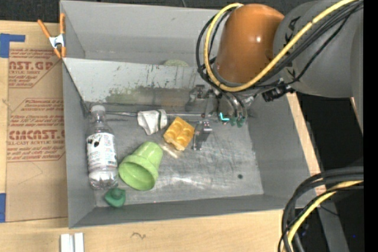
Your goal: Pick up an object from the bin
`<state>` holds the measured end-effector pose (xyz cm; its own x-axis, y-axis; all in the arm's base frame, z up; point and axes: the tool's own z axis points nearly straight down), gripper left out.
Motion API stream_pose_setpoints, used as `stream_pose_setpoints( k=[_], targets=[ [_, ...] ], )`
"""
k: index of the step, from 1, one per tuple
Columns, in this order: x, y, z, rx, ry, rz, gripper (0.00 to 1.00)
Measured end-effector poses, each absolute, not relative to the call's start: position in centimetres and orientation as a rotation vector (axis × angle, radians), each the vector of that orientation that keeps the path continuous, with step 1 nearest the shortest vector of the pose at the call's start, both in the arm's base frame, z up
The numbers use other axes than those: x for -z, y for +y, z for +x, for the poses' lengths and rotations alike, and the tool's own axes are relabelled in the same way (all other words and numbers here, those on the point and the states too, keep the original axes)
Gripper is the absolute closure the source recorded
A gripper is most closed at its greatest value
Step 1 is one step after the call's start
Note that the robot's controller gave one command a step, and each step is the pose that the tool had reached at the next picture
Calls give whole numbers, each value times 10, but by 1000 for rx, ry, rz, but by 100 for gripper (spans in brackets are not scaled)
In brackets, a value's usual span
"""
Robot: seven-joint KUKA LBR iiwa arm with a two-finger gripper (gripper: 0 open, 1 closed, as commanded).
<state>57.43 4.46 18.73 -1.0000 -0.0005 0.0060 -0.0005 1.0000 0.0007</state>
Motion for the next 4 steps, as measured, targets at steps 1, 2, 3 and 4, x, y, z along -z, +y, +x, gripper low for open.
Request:
stream_pose_setpoints(
  k=[1, 2, 3, 4],
  targets=[
    [-192, 44, 576, 2, -3143, 1, 0],
    [-191, 44, 576, 2, -3144, -1, 0],
    [-159, 62, 571, -1, -3138, -13, 0],
    [-129, 45, 576, 4, -3154, 18, 0]
  ],
)
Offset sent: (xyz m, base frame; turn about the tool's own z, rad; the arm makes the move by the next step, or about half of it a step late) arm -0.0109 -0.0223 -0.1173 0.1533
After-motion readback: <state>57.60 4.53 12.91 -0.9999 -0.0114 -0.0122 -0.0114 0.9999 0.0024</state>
